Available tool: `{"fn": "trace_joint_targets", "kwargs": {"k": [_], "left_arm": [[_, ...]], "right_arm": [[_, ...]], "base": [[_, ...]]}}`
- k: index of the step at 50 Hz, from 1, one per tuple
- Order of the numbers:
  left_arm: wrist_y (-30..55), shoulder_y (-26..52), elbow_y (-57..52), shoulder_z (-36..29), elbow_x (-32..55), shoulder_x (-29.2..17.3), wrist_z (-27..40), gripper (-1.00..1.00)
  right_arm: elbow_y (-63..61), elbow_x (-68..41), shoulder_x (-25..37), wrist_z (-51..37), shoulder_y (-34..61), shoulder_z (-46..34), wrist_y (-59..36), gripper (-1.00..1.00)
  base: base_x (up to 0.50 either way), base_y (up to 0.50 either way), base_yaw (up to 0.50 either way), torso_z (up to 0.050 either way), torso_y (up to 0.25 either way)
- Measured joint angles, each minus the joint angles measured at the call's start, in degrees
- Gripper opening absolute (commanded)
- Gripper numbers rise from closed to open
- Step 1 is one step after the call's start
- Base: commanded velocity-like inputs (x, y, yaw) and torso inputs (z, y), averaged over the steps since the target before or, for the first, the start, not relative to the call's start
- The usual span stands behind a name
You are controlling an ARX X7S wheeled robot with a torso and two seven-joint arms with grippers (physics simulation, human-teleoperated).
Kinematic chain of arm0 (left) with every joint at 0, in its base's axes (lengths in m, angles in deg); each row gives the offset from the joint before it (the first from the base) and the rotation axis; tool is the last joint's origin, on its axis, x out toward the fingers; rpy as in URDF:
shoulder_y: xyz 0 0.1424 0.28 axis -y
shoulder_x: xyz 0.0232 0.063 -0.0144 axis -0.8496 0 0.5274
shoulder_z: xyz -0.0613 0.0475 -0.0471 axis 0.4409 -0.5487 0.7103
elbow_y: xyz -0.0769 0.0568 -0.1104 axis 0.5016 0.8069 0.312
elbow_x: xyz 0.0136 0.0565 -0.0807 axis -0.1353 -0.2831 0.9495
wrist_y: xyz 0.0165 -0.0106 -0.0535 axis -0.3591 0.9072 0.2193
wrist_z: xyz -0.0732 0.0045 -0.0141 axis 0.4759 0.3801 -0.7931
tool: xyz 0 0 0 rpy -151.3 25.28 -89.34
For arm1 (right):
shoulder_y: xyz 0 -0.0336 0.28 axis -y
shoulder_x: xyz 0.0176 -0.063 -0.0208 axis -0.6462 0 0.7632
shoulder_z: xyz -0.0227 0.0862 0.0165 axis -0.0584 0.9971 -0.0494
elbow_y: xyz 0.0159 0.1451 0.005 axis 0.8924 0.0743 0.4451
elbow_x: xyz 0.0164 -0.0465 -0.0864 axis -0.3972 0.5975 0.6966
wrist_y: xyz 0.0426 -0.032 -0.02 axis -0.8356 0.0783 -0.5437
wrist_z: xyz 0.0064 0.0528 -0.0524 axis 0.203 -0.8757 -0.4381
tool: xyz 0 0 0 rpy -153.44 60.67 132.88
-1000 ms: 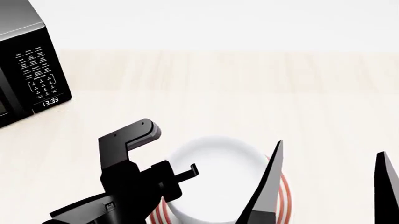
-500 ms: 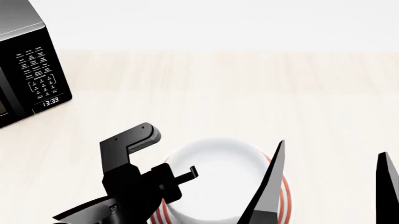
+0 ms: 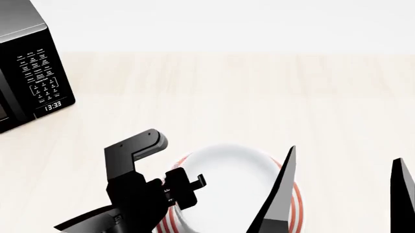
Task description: Pick up the white bowl and put it on the plate.
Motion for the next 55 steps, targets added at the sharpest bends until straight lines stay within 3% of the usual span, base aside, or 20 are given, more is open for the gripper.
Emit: {"fn": "trace_joint_targets", "kwargs": {"k": [31, 55], "left_arm": [[0.71, 0.16, -4.76, -1.18, 2.59, -2.28, 0.86, 1.00], [4.00, -2.42, -19.42, -1.24, 6.05, -9.18, 6.26, 1.00]], "right_arm": [[-0.79, -0.06, 0.48, -0.63, 0.43, -0.21, -0.34, 1.00], [-1.37, -0.14, 0.37, -0.76, 1.25, -0.95, -0.97, 1.00]], "base": [[0.00, 0.00, 0.00, 0.000, 0.000], [0.00, 0.00, 0.00, 0.000, 0.000]]}}
